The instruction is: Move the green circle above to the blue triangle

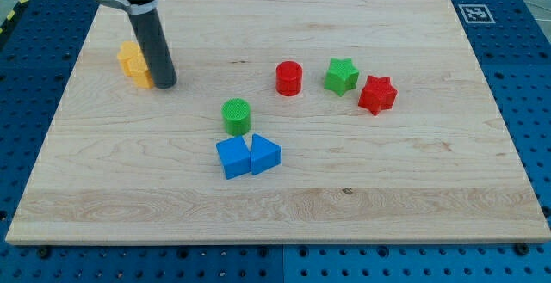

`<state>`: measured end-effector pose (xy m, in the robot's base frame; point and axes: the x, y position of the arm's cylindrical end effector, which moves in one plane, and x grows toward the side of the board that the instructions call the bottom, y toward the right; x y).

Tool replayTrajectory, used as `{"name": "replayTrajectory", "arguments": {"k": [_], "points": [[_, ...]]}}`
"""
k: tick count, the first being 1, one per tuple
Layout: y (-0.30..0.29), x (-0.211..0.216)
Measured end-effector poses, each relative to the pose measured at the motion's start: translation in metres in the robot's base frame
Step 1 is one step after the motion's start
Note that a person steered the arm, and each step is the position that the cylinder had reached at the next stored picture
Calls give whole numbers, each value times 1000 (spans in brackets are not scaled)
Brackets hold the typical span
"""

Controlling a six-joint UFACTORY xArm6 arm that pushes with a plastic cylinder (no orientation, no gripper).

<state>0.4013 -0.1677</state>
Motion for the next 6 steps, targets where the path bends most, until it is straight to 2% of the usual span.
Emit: {"name": "replayTrajectory", "arguments": {"k": [2,4,5,6], "points": [[-5,-3],[36,-3],[51,7],[51,37]]}}
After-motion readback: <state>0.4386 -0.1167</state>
